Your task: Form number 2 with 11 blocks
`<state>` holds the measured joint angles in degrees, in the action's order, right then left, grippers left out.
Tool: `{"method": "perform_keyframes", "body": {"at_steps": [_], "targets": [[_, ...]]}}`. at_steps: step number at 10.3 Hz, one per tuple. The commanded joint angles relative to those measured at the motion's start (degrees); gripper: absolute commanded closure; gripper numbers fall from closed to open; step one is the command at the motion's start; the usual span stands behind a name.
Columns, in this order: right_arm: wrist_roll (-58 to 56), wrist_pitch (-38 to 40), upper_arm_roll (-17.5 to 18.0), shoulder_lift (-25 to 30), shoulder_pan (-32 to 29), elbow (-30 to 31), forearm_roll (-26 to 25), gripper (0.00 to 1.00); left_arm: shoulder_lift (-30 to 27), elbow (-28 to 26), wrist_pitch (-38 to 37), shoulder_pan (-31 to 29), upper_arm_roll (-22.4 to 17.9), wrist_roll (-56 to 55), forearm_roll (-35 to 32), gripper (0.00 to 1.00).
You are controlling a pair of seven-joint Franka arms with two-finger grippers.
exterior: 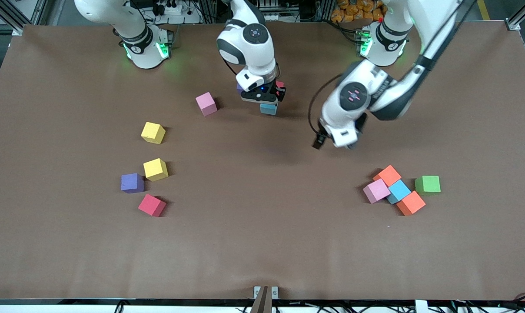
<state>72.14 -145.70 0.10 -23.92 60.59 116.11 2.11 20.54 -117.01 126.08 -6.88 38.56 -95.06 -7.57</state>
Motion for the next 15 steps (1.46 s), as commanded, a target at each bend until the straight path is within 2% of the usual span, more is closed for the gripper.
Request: {"method": "perform_keyframes", "body": {"at_steps": [1,5,9,11,12,13,14,15], "targets": [[2.2,0.2,-0.5,-1.9,1.6,-1.5,-1.3,1.0,-1.0,2.3,-1.4,0.3,-5.4,15.9,0.7,0.0],[4.8,-2.0,-0.7,-3.9,3.4,-1.4,-1.6,1.0,-1.0,5.1,-1.4,0.5,-9.0,45.9,0.1,0.0],[5.4,-2.6,-0.7,-4.9,4.2,-1.3,-2.7,1.0,-0.9,5.1,-1.4,0.6,-16.5,84.2,0.0,0.0],[6.1,-2.7,-0.8,-5.3,4.8,-1.3,-2.8,1.0,-0.4,6.4,-1.3,0.7,-18.9,99.6,0.1,0.0],[6.9,-2.7,-0.8,-5.4,4.9,-1.3,-3.9,1.0,-0.3,6.8,-1.0,0.7,-19.1,104.0,0.0,0.0],[8.2,-2.7,-0.8,-5.4,4.7,-1.3,-5.2,0.85,0.2,7.1,-0.5,1.0,-19.3,107.1,-0.8,0.0],[8.4,-2.5,-0.8,-5.4,4.5,-1.3,-5.2,0.48,0.5,7.0,2.6,1.3,-19.2,110.1,-6.2,0.0],[9.1,-2.4,-0.8,-5.4,4.4,-1.3,-5.2,0.0,1.5,6.8,4.8,1.2,-19.2,112.5,-9.7,0.0]]}}
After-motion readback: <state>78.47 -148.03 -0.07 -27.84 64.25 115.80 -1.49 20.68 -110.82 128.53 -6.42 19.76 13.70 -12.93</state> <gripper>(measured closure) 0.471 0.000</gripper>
